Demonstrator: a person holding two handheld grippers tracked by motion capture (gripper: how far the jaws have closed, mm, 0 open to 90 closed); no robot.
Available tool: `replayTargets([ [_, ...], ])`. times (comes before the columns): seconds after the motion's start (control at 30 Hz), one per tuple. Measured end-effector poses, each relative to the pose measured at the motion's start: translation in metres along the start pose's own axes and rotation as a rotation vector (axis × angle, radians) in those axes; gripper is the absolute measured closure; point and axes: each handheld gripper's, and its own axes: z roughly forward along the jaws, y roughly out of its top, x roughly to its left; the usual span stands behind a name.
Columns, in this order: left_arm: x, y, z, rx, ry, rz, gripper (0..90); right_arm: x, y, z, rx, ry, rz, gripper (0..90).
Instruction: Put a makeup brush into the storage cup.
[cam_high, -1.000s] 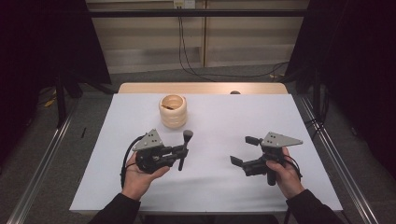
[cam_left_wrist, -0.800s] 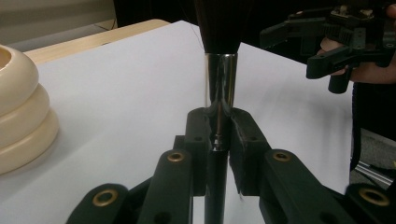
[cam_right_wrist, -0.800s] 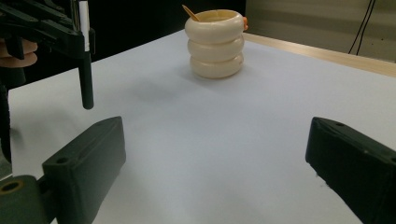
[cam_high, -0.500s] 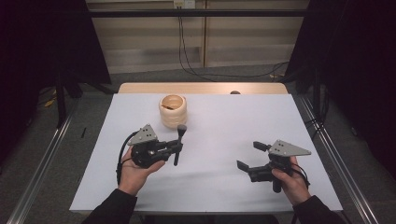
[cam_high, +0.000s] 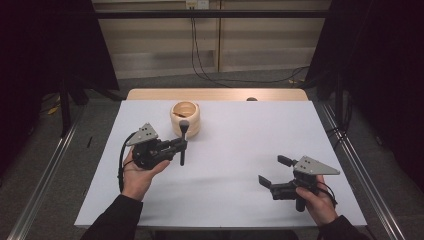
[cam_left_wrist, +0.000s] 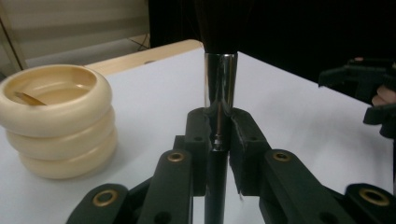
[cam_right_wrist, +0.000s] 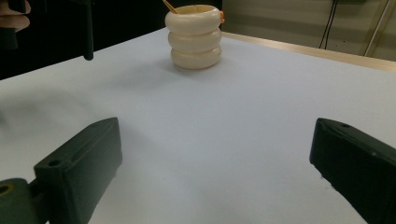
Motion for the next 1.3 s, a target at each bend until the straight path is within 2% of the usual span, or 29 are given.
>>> replayTargets([
  [0.1, 0.005, 0.002, 0.001, -0.015, 0.002, -0.009, 78.8, 0.000, -0.003, -0.001, 0.000, -0.005, 0.006, 1.6],
  [0.13, 0.007, 0.004, 0.000, -0.012, 0.020, -0.005, 78.8, 0.001, -0.004, -0.001, 0.000, -0.008, 0.001, 1.6],
  [0.17, 0.008, 0.004, 0.001, -0.027, 0.009, -0.015, 78.8, 0.001, -0.005, -0.001, 0.005, -0.004, -0.001, 1.6],
  [0.23, 0.010, 0.006, 0.001, -0.029, 0.033, -0.017, 78.8, 0.001, -0.006, 0.000, 0.006, -0.008, 0.000, 1.6],
  [0.3, 0.013, 0.008, 0.002, -0.037, 0.026, -0.015, 78.8, 0.001, -0.006, -0.001, -0.002, -0.013, 0.004, 1.7],
  [0.33, 0.013, 0.009, 0.003, -0.032, 0.047, -0.017, 78.8, 0.001, -0.006, -0.001, -0.005, -0.014, 0.000, 1.6],
  [0.47, 0.021, 0.015, 0.003, -0.051, 0.068, -0.030, 78.8, 0.000, -0.008, -0.005, -0.010, -0.029, -0.001, 1.6],
  [0.5, 0.024, 0.016, 0.003, -0.060, 0.057, -0.028, 78.8, 0.000, -0.008, -0.006, -0.012, -0.033, 0.002, 1.7],
  [0.63, 0.029, 0.019, 0.006, -0.058, 0.097, -0.037, 78.8, -0.003, -0.009, -0.011, -0.023, -0.051, 0.009, 1.7],
  [0.77, 0.036, 0.021, 0.011, -0.057, 0.095, -0.037, 78.8, -0.007, -0.011, -0.016, -0.025, -0.061, 0.004, 1.7],
  [0.83, 0.037, 0.023, 0.014, -0.039, 0.123, -0.020, 78.8, -0.009, -0.012, -0.017, -0.030, -0.061, -0.009, 0.8],
  [0.87, 0.038, 0.023, 0.016, -0.052, 0.102, -0.025, 78.8, -0.009, -0.013, -0.018, -0.029, -0.063, -0.021, 0.5],
  [0.9, 0.039, 0.024, 0.017, -0.055, 0.102, -0.028, 78.8, -0.010, -0.013, -0.018, -0.029, -0.063, -0.015, 0.8],
  [0.93, 0.039, 0.026, 0.017, -0.049, 0.122, -0.025, 78.8, -0.011, -0.014, -0.019, -0.027, -0.055, -0.014, 0.8],
  [1.07, 0.043, 0.033, 0.021, -0.066, 0.118, -0.028, 78.8, -0.013, -0.014, -0.020, -0.035, -0.065, -0.015, 0.5],
  [1.13, 0.045, 0.037, 0.022, -0.065, 0.141, -0.029, 78.8, -0.014, -0.015, -0.020, -0.039, -0.081, -0.027, 0.6],
  [1.2, 0.049, 0.039, 0.023, -0.078, 0.128, -0.031, 78.8, -0.016, -0.015, -0.021, -0.040, -0.080, -0.019, 0.6],
  [1.27, 0.050, 0.041, 0.024, -0.080, 0.148, -0.035, 78.8, -0.017, -0.016, -0.021, -0.043, -0.087, -0.020, 0.6],
  [1.3, 0.052, 0.041, 0.024, -0.082, 0.140, -0.032, 78.8, -0.017, -0.016, -0.021, -0.045, -0.087, -0.022, 0.6],
])
